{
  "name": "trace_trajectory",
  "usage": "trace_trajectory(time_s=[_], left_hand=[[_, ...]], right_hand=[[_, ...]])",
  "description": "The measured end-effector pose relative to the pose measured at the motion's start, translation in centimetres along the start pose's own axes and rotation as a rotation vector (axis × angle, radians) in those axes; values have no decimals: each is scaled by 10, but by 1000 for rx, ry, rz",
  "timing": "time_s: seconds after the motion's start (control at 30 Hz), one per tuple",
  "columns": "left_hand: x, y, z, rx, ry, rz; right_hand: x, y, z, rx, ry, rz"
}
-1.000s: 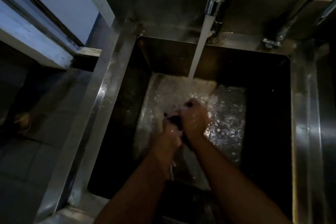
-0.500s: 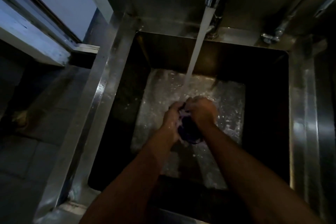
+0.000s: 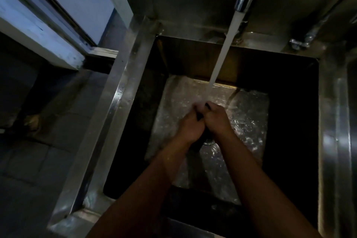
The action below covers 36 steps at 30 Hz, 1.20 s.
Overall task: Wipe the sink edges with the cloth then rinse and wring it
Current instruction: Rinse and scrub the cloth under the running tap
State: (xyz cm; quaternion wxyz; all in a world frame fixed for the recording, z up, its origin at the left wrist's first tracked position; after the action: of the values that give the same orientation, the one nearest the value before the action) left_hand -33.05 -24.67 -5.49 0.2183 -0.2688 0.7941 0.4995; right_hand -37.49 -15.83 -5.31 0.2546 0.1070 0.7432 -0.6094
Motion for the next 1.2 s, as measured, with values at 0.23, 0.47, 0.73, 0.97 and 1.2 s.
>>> trace_trajectory(time_s=[0.23,0.47,0.73,0.97,1.2], left_hand=[[-32,-38,-24,-616,249,-215],[-33,-15,8,-1042,-208,-432],[-14,9,23,-1341,-64,-424],[-13,8,21,-1204,-105,-326],[7,30,15,-1331,-71,-441]], right_hand=[[-25,-34,-3,72,358,-127],[-60,-31,13,115,338,-119],[-52,-26,-40,942,508,170],[-58,-27,-9,1053,359,397],[-70,-32,-53,1236,425,249]])
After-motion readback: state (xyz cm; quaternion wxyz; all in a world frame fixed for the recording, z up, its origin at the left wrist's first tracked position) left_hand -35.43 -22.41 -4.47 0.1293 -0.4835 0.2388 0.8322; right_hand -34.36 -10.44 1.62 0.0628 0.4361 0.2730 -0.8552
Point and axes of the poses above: each hand's wrist, its own x-axis towards the middle knuckle, its own z-axis out of the palm, y = z × x, the point moved 4 cm from there along x, towards the middle knuckle, and after that the axes turned 5 degrees about x, right-handed, at the moved point
